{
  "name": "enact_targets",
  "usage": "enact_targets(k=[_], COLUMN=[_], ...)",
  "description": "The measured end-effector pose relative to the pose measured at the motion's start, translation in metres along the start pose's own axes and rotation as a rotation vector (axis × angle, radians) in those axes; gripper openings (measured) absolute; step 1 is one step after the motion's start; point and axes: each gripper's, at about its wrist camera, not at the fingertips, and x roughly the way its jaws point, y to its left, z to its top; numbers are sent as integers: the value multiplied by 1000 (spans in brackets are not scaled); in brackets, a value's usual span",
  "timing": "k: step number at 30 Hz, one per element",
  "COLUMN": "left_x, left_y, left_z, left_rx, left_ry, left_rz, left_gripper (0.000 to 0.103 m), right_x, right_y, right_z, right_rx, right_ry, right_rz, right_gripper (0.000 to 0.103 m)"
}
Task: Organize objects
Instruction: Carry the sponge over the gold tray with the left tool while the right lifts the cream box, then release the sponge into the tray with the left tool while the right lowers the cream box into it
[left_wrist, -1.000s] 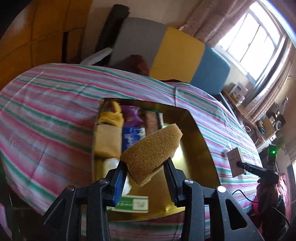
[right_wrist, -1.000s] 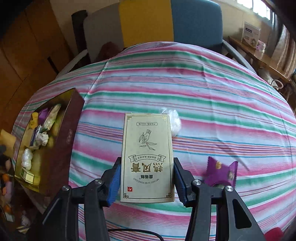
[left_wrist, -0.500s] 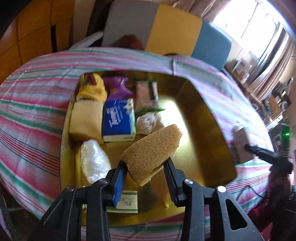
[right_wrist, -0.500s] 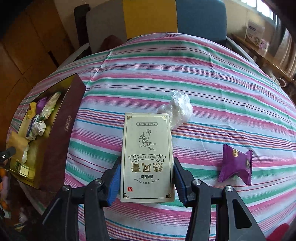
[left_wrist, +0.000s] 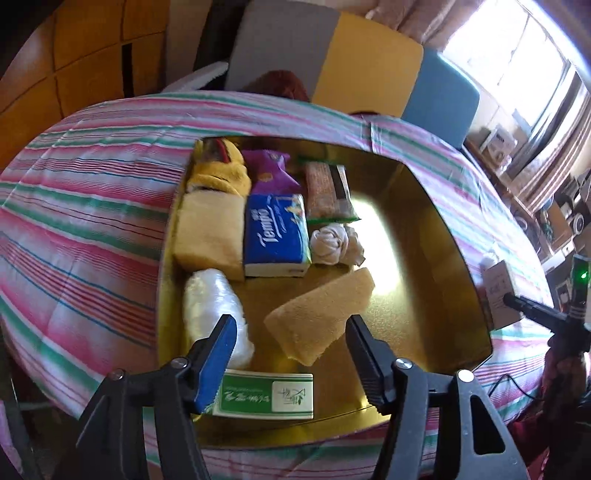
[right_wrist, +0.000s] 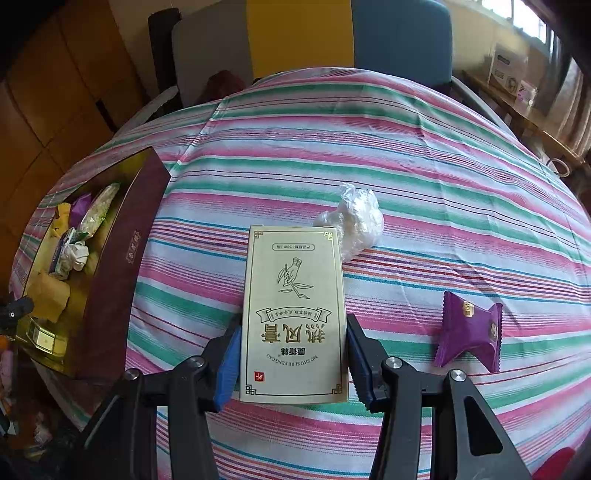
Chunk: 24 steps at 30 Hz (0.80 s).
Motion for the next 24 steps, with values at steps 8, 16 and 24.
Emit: enact_targets(k=[8,16,24], left_x=[-29,-39,-42], left_y=[11,23,39], left_z=[6,2,-6], left_rx=[-28,-60,-85], left_ry=[-106,-148,-147], left_rz=[10,10,8], left_gripper=[62,61,61], right_x=[-54,-72,3], right_y=[31,161,229], right_z=[9,17,12], right_rx=[11,-219,-278], right_ry=[-107,-101,78], right_rz=[21,175,133], right_gripper=[52,52,52])
